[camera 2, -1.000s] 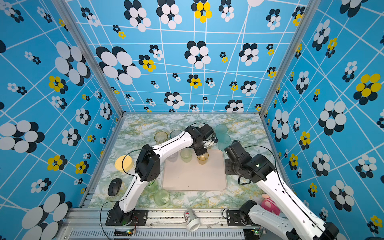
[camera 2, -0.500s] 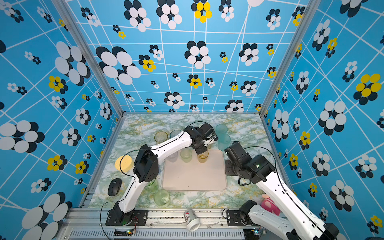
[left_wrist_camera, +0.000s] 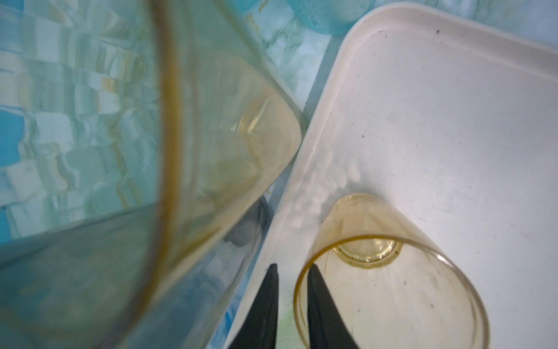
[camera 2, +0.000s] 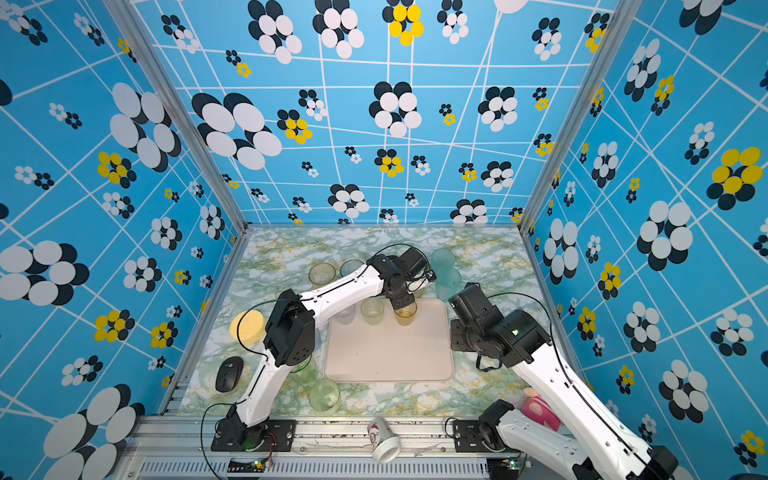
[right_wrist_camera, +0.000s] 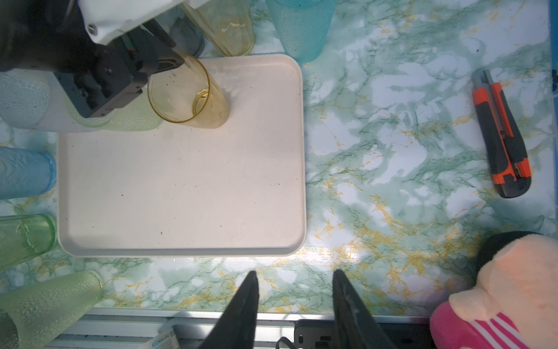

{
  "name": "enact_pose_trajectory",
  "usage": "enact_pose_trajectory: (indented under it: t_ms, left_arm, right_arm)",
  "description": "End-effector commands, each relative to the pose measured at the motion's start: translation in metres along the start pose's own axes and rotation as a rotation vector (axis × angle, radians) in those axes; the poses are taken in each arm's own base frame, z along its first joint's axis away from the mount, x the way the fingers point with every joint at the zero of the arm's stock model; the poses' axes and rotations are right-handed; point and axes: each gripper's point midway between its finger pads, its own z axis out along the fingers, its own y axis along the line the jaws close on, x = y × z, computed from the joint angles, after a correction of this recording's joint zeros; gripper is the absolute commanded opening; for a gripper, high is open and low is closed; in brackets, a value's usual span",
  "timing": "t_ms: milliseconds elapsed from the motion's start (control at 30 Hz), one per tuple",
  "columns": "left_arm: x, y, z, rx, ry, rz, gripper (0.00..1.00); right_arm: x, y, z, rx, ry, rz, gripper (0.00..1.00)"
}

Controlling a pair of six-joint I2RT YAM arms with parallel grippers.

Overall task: Place the glasses into the tray
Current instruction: 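Lower the amber cup onto the tray and open the left gripper, then raise the left gripper back while the right gripper reaches toward the green textured cup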

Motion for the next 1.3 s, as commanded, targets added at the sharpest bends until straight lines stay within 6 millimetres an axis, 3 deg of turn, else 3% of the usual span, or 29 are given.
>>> enact_pose_trajectory:
  t_ms: [0,433,700,1000,1167,1267]
  left_arm:
    - [-0.010,0.007,-0.025,-0.041,-0.050,0.016,0.21]
    - [-0.008,0.002,-0.034,-0.047,-0.056,0.018,0.21]
    - [-0.005,-0.003,-0.054,-0.054,-0.075,0.008,0.22]
    - [-0.002,-0.016,-0.095,-0.055,-0.138,-0.014,0.22]
    - [0.006,-0.013,-0.134,-0.065,-0.213,-0.088,0.21]
    - [0.018,0.000,-0.165,-0.097,-0.260,-0.173,0.21]
  right_arm:
    - [0.004,-0.001,0.003,0.000,0.013,-0.001,0.43]
    - [0.005,-0.002,0.002,-0.003,0.011,0.001,0.43]
    - [0.006,-0.001,0.005,-0.009,0.015,0.003,0.43]
    - [0.008,0.002,0.007,-0.020,0.020,0.005,0.43]
    - [0.011,0.007,0.010,-0.043,0.043,0.002,0.43]
    - [0.016,0.022,0.014,-0.105,0.093,-0.007,0.42]
